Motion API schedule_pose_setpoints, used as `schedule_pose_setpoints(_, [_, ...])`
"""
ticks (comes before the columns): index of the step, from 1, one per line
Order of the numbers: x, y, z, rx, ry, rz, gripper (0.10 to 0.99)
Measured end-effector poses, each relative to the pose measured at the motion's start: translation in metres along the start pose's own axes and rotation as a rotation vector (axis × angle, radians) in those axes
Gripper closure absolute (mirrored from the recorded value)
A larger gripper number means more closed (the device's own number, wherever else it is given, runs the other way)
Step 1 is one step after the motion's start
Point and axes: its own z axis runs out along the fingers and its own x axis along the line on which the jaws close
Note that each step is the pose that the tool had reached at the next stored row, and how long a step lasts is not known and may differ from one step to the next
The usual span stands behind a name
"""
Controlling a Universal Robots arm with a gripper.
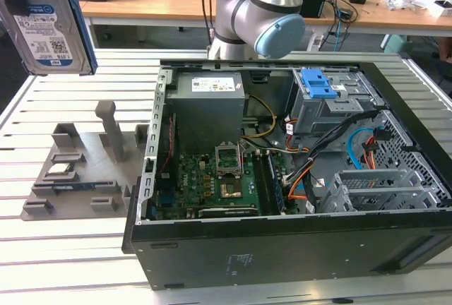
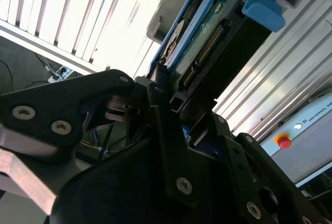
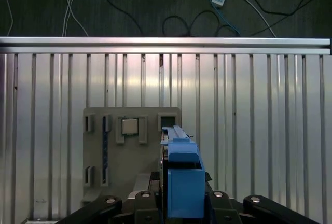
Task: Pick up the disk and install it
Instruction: 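Pick up the disk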
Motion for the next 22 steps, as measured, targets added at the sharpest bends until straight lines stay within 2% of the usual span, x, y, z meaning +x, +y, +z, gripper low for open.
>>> schedule_pose_setpoints(7, [0.0000, 0.0004, -0.0140, 0.000, -0.0001, 0.000, 0.722])
schedule_pose_setpoints(12, [-0.0001, 0.0007, -0.0272, 0.000, -0.0001, 0.000, 0.722])
schedule_pose_setpoints(22, [-0.0001, 0.0013, -0.0458, 0.000, -0.0001, 0.000, 0.722])
